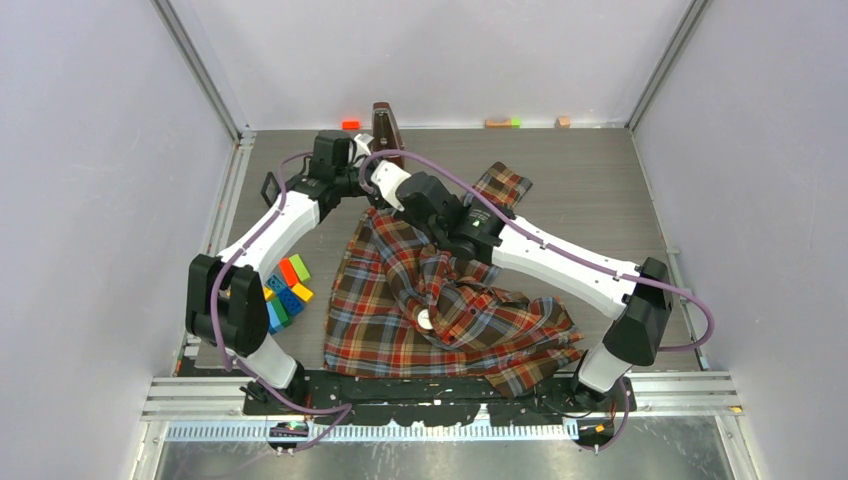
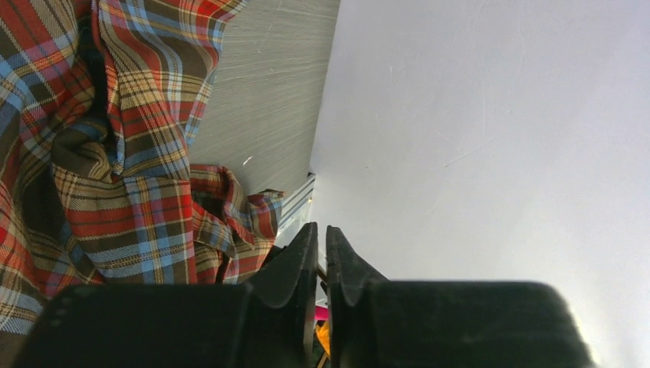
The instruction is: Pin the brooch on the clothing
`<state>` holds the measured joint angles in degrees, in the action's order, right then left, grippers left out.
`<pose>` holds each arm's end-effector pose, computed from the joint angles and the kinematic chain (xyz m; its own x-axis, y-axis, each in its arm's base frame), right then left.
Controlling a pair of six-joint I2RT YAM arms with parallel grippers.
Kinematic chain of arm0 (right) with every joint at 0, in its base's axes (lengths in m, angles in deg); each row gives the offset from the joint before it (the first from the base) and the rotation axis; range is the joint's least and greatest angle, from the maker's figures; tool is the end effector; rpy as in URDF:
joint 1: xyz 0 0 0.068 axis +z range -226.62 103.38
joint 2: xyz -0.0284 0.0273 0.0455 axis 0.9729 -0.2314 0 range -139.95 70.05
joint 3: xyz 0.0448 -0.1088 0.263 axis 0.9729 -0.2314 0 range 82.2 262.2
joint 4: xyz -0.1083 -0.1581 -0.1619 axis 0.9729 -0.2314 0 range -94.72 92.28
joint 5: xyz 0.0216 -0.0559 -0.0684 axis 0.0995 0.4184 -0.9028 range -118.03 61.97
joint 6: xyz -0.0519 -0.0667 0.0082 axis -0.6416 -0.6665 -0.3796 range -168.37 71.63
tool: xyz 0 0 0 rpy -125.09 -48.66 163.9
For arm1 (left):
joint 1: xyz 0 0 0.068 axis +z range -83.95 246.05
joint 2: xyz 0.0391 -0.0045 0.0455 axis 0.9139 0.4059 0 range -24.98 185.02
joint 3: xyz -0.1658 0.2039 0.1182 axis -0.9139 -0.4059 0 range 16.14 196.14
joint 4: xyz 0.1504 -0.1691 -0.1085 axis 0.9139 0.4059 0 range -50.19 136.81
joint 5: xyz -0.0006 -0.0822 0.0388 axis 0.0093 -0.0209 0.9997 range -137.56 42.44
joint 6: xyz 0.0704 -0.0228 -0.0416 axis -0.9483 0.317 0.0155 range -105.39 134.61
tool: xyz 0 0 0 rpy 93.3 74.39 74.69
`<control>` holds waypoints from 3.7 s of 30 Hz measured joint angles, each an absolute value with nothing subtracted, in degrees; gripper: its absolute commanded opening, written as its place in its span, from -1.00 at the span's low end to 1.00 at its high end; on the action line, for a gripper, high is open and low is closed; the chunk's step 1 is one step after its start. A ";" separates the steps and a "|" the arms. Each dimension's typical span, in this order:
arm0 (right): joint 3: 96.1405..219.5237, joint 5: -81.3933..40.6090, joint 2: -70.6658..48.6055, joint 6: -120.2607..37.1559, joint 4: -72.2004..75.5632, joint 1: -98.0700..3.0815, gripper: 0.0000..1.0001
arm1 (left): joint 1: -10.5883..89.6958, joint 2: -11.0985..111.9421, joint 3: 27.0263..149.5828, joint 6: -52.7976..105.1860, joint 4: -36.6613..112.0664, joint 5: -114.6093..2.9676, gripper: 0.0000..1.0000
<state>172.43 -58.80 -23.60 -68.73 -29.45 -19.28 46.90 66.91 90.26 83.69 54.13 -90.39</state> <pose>0.2413 0.3057 0.3592 -0.1180 -0.7382 -0.6642 -0.5747 0.5962 -0.5606 0.3416 -0.1723 0.3107 -0.9122 -0.4084 0.0347 -0.1885 0.3427 -0.9203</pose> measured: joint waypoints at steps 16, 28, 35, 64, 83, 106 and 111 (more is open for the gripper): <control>171.14 -61.70 -23.92 -69.47 -27.66 -18.54 -0.99 | 47.14 66.94 90.26 84.17 53.00 -90.45 -0.37; 169.92 -63.04 -24.25 -70.91 -26.32 -18.34 -0.99 | 47.33 66.94 90.26 81.70 56.80 -91.26 -0.36; 169.66 -63.74 -24.89 -72.31 -25.14 -18.23 -0.99 | 47.29 66.94 90.26 81.92 56.84 -91.61 -0.37; 166.51 -56.00 -18.33 -59.90 -27.42 -21.77 0.22 | 50.15 66.96 83.27 85.55 37.81 -85.75 -1.00; 159.91 6.80 -16.03 -4.34 -14.78 -55.37 -0.08 | 51.03 64.49 76.30 80.15 14.18 -96.84 -1.00; 154.56 11.30 -18.79 18.40 10.83 -54.49 -0.29 | 48.49 58.35 73.46 83.69 8.32 -88.18 -1.00; 154.56 12.63 -20.23 19.20 11.99 -53.90 -0.30 | 48.47 58.37 73.43 84.70 7.60 -87.66 -1.00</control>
<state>154.56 12.63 -20.23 19.20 11.99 -53.90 48.47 58.37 73.43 84.70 7.60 -87.66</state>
